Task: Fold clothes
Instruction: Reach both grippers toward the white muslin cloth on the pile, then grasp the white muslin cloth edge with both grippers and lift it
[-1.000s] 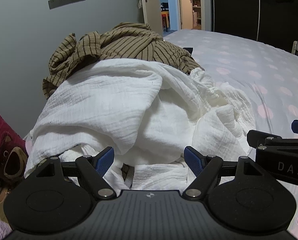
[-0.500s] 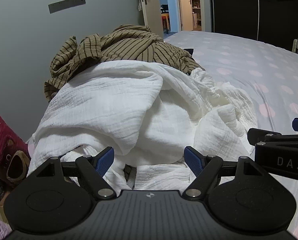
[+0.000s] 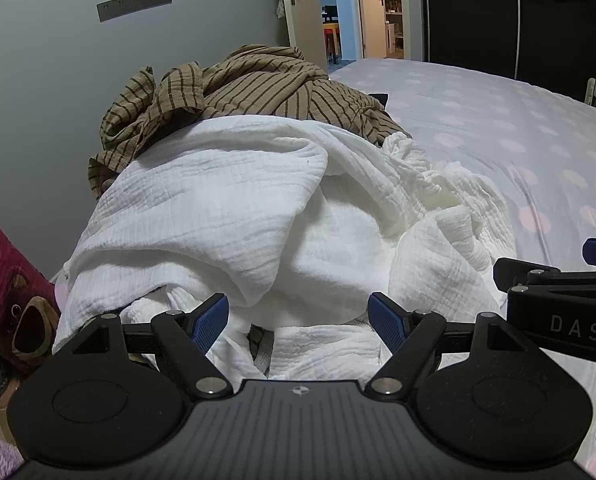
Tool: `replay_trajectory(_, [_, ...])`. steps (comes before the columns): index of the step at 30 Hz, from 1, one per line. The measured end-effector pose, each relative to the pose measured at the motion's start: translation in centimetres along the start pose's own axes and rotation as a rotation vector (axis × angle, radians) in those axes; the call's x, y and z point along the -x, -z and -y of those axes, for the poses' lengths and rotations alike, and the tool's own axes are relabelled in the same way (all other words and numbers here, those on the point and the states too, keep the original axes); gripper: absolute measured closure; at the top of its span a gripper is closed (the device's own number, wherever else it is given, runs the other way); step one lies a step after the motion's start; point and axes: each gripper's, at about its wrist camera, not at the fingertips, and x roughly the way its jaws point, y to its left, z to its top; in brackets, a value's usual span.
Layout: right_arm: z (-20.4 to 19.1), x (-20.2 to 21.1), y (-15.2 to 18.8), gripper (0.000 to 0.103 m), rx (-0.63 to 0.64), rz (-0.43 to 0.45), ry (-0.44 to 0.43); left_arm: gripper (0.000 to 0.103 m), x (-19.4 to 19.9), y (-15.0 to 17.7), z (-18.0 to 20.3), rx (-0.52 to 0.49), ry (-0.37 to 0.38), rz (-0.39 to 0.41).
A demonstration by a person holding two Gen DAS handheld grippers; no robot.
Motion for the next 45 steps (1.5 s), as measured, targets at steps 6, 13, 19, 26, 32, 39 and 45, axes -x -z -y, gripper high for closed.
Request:
replay_trajectory(6, [-0.1, -0.1, 0.0, 0.017, 0.002, -0.002, 0.0, 0.027, 0.0, 0.0, 0.0, 0.0, -0.001, -0.004])
replay_trajectory(13, [-0.1, -0.1, 0.0, 0.017, 0.005, -0.005, 0.001, 0.027, 0.0, 0.1, 0.0, -0.004, 0.0, -0.006])
replay_trajectory(19, [-0.1, -0.1, 0.0, 0.017, 0.007, -0.006, 0.001, 0.027, -0.1, 0.1, 0.0, -0.004, 0.003, -0.01])
replay_trajectory(26, [-0.2, -0.4, 0.1, 0.017, 0.012, -0.013, 0.001, 0.027, -0.6, 0.2, -0.1, -0.008, 0.019, -0.021])
replay_trajectory(32, [0.2, -1.4, 0.4, 0.017, 0.008, -0.04, -0.028, 0.028, -2.3, 0.5, -0.7, 0.012, 0.053, -0.059])
replay_trajectory(39, [2.1, -5.4, 1.6, 0.019, -0.048, -0.121, -0.025, 0.038, -4.3, 0.5, -1.6, 0.017, 0.018, -0.045])
replay_trajectory(45, [2.0, -9.3, 1.6, 0.019, -0.032, -0.128, -0.069, 0.043, -5.8, -0.1, -1.2, 0.015, 0.013, -0.038])
